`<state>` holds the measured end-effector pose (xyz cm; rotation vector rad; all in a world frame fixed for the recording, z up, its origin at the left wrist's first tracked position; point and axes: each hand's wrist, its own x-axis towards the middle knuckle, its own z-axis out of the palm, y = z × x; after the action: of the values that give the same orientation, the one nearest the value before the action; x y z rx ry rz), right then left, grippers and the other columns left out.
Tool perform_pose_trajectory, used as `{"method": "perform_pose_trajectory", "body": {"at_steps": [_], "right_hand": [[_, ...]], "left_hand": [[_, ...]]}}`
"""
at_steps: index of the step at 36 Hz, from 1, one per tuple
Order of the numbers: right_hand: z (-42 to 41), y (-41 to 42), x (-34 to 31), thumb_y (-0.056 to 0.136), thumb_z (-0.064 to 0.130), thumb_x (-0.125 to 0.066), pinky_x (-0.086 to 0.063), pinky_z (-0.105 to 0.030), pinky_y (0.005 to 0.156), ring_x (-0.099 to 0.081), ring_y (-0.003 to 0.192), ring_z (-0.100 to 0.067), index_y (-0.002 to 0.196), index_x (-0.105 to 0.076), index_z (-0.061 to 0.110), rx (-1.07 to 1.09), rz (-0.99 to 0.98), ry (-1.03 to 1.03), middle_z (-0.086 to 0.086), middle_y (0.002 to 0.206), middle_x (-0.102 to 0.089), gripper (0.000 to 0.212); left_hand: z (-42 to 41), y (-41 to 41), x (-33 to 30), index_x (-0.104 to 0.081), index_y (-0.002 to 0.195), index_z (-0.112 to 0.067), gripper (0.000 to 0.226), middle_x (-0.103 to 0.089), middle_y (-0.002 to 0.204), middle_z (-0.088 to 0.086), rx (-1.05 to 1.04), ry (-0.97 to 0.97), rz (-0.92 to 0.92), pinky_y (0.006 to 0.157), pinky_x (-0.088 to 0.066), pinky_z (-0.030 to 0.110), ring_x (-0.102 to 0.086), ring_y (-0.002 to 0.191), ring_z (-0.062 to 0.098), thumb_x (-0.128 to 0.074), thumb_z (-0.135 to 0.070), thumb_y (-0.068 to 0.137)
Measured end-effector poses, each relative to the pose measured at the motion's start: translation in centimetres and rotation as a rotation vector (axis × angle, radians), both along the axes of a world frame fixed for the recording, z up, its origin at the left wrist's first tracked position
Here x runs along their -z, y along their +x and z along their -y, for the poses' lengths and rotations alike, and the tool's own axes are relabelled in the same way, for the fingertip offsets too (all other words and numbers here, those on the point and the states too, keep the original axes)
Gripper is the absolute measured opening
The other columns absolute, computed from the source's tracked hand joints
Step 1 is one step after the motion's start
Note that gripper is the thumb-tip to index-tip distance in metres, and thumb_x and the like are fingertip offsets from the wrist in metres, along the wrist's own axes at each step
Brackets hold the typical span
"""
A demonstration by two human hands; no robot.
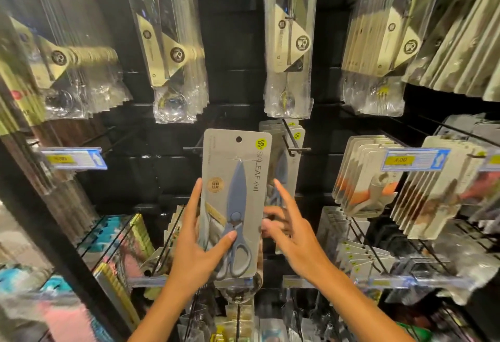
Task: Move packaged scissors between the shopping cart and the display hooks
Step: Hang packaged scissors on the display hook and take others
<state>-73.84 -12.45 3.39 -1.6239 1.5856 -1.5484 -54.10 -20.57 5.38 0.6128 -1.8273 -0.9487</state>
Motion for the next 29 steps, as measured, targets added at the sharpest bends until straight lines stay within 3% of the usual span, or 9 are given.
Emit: {"method": "perform_pose_trajectory", "body": {"at_steps": [2, 6, 9, 13, 19, 23, 25, 27, 29], "right_hand": [[0.0, 0.5, -0.4, 0.1, 0.019, -0.062, -0.057, -0.051, 0.089, -0.07, 0.093, -0.032, 0.152, -0.009, 0.06, -0.01, -0.04, 0.016, 0.007, 0.112, -0.071, 0.085], [0.2, 0.5, 0.1, 0.098, 0.012, -0.064, -0.055, -0.057, 0.083, -0.063, 0.085, -0.045, 0.15, -0.012, 0.062, 0.025, -0.009, 0.021, -0.009, 0.097, -0.068, 0.088], [-0.4, 0.3, 0.9, 0.099, 0.011, -0.063, -0.055, -0.056, 0.084, -0.06, 0.088, -0.048, 0.15, -0.014, 0.063, 0.057, 0.015, 0.018, -0.02, 0.1, -0.064, 0.087], [-1.5, -0.6, 1.7, 0.099, 0.012, -0.063, -0.057, -0.046, 0.092, -0.068, 0.092, -0.031, 0.149, -0.016, 0.063, 0.12, -0.021, 0.01, -0.004, 0.104, -0.07, 0.085], [-3.2, -2.2, 2.4, 0.098, 0.013, -0.063, -0.057, -0.027, 0.092, -0.07, 0.098, -0.008, 0.148, -0.015, 0.065, 0.221, -0.063, 0.011, 0.017, 0.105, -0.072, 0.086], [-4.1, -3.5, 2.7, 0.098, 0.014, -0.063, -0.059, -0.034, 0.09, -0.072, 0.096, -0.008, 0.15, -0.015, 0.063, 0.268, -0.081, 0.012, 0.015, 0.106, -0.072, 0.086], [-4.4, -4.1, 2.8, 0.098, 0.014, -0.063, -0.06, -0.034, 0.089, -0.073, 0.095, -0.01, 0.15, -0.014, 0.062, 0.278, -0.085, 0.007, 0.016, 0.105, -0.072, 0.086], [-4.7, -4.5, 2.8, 0.098, 0.013, -0.062, -0.059, -0.028, 0.087, -0.073, 0.093, -0.008, 0.149, -0.013, 0.063, 0.285, -0.101, 0.004, 0.018, 0.104, -0.071, 0.087], [-4.9, -4.8, 2.8, 0.098, 0.012, -0.062, -0.059, -0.026, 0.086, -0.072, 0.093, -0.009, 0.149, -0.013, 0.063, 0.286, -0.111, 0.003, 0.018, 0.102, -0.071, 0.087]], "left_hand": [[-0.1, -0.3, 0.4, -0.014, 0.157, -0.046, 0.104, -0.024, 0.157, -0.036, 0.001, 0.013, -0.006, 0.114, -0.043, 0.034, -0.033, 0.144, -0.005, -0.079, -0.018, 0.081], [0.2, -0.6, 1.2, -0.013, 0.158, -0.045, 0.106, -0.023, 0.161, -0.029, 0.023, 0.029, 0.003, 0.115, -0.041, 0.048, -0.032, 0.147, 0.002, -0.08, -0.016, 0.081], [0.4, -0.8, 1.6, -0.015, 0.155, -0.052, 0.107, -0.026, 0.159, -0.031, 0.058, 0.045, 0.015, 0.113, -0.044, 0.04, -0.036, 0.145, 0.001, -0.082, -0.016, 0.079], [0.8, -1.3, 2.4, -0.015, 0.153, -0.057, 0.109, -0.036, 0.158, -0.022, 0.136, 0.106, 0.022, 0.108, -0.049, 0.049, -0.048, 0.14, 0.013, -0.083, -0.015, 0.079], [0.7, -3.2, 2.7, -0.011, 0.151, -0.062, 0.11, -0.043, 0.156, -0.013, 0.22, 0.088, 0.103, 0.103, -0.054, 0.037, -0.056, 0.132, 0.009, -0.082, -0.015, 0.082], [0.6, -4.8, 3.0, -0.01, 0.15, -0.064, 0.109, -0.048, 0.151, -0.018, 0.251, 0.101, 0.141, 0.1, -0.055, 0.03, -0.057, 0.128, 0.002, -0.08, -0.011, 0.085], [0.6, -5.4, 3.1, -0.01, 0.151, -0.062, 0.107, -0.048, 0.15, -0.02, 0.262, 0.099, 0.153, 0.1, -0.055, 0.033, -0.058, 0.127, 0.001, -0.078, -0.01, 0.087], [0.6, -5.9, 3.3, -0.011, 0.151, -0.062, 0.104, -0.053, 0.148, -0.012, 0.269, 0.1, 0.158, 0.096, -0.058, 0.036, -0.061, 0.124, 0.006, -0.076, -0.011, 0.088], [0.7, -6.4, 3.4, -0.011, 0.149, -0.065, 0.103, -0.055, 0.146, -0.005, 0.272, 0.109, 0.16, 0.087, -0.06, 0.031, -0.065, 0.12, 0.013, -0.074, -0.009, 0.09]]}}
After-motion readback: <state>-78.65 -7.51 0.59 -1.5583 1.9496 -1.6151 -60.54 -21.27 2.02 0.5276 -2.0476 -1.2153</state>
